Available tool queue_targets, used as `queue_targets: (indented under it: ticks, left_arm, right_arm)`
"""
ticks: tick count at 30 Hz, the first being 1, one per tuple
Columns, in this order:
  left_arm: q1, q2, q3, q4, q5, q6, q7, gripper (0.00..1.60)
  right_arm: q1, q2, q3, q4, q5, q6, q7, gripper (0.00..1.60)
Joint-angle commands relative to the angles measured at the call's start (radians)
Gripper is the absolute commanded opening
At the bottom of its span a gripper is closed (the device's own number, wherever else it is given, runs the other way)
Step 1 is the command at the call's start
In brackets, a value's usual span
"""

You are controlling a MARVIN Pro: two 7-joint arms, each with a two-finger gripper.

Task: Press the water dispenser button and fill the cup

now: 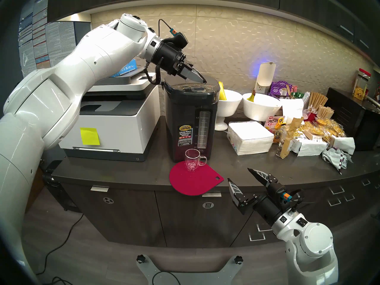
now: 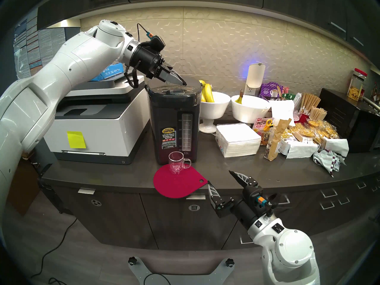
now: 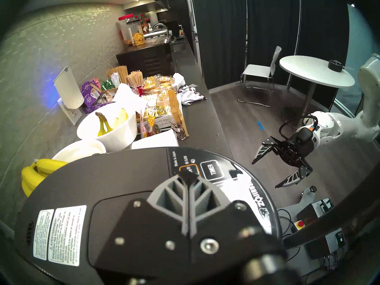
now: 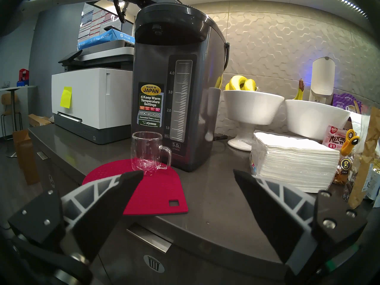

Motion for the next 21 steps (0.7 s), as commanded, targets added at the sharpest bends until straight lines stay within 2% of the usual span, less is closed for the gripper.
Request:
queue_targets:
  ticks: [1, 9, 21]
  left_arm:
    - [-0.009, 0.046, -0.013, -0.070, -0.008, 0.031, 0.002, 0.00]
    - [0.003, 0.074, -0.017, -0.117, -0.013, 0.050, 0.022, 0.00]
    - [0.007, 0.083, -0.012, -0.127, -0.012, 0.053, 0.032, 0.00]
  right_arm:
    - [0.003, 0.002, -0.002, -0.024, -0.002, -0.003, 0.001, 1.60]
    - [0.003, 0.002, -0.002, -0.024, -0.002, -0.002, 0.001, 1.60]
    - [0.003, 0.001, -0.002, -0.024, -0.002, -0.002, 0.002, 1.60]
